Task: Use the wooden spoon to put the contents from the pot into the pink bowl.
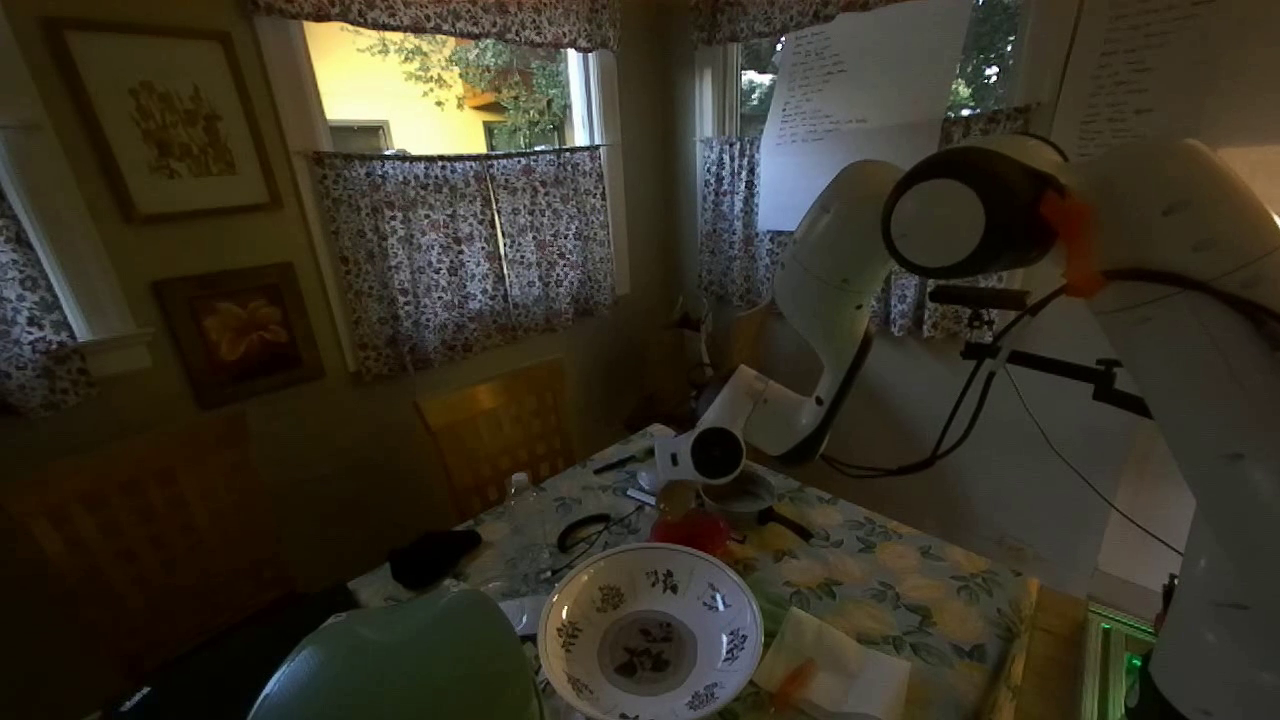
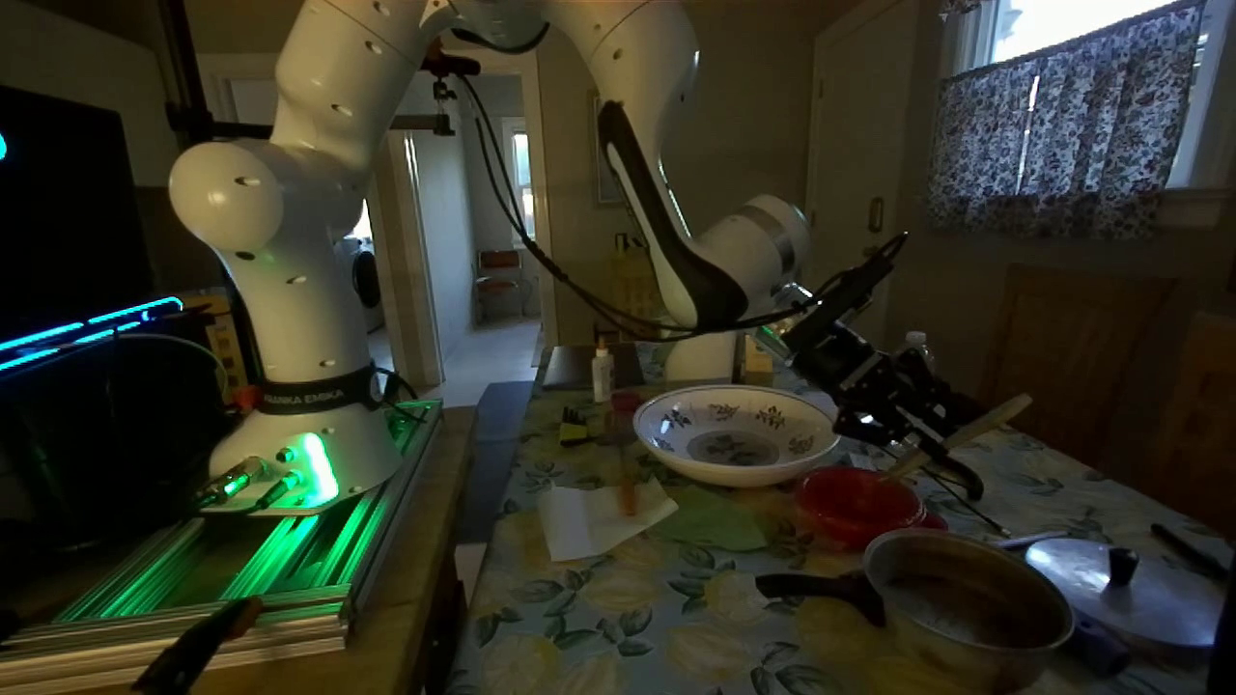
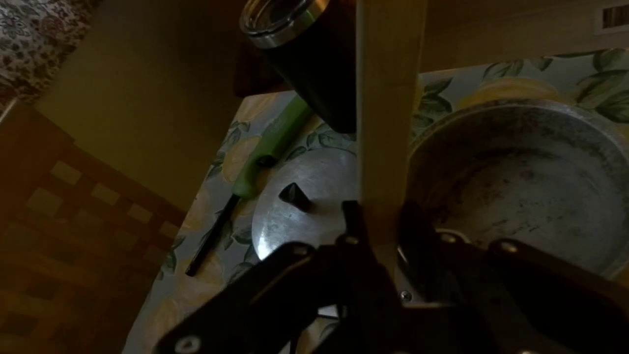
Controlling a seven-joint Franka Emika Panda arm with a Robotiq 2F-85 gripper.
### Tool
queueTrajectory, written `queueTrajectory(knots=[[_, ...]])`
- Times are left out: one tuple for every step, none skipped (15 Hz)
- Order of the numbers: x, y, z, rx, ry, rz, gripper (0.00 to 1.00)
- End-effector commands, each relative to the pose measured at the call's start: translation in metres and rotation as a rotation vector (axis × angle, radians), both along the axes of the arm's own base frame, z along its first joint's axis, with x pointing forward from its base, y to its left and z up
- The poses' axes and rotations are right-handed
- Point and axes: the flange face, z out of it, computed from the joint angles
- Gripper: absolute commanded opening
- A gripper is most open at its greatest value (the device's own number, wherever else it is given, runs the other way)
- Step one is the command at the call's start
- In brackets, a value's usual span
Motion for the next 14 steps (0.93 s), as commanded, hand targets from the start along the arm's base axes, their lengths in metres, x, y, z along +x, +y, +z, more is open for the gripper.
queueTrajectory(knots=[[-0.022,0.001,0.015,-0.024,-0.042,0.016,0.06],[-0.028,0.000,0.017,-0.024,-0.044,0.010,0.06],[-0.035,-0.001,0.020,-0.019,-0.041,0.002,0.06],[-0.041,-0.001,0.023,-0.011,-0.044,-0.004,0.06],[-0.047,-0.001,0.028,-0.006,-0.048,-0.009,0.06],[-0.052,-0.001,0.031,0.003,-0.050,-0.015,0.06],[-0.056,-0.002,0.035,0.008,-0.055,-0.020,0.06],[-0.060,-0.003,0.038,0.013,-0.057,-0.025,0.06],[-0.062,-0.004,0.041,0.013,-0.067,-0.028,0.06],[-0.065,-0.005,0.043,0.013,-0.070,-0.032,0.06],[-0.067,-0.006,0.045,0.015,-0.075,-0.037,0.06],[-0.068,-0.008,0.047,0.017,-0.077,-0.040,0.06],[-0.070,-0.009,0.048,0.031,-0.067,-0.054,0.06],[-0.071,-0.010,0.050,0.050,-0.061,-0.066,0.06]])
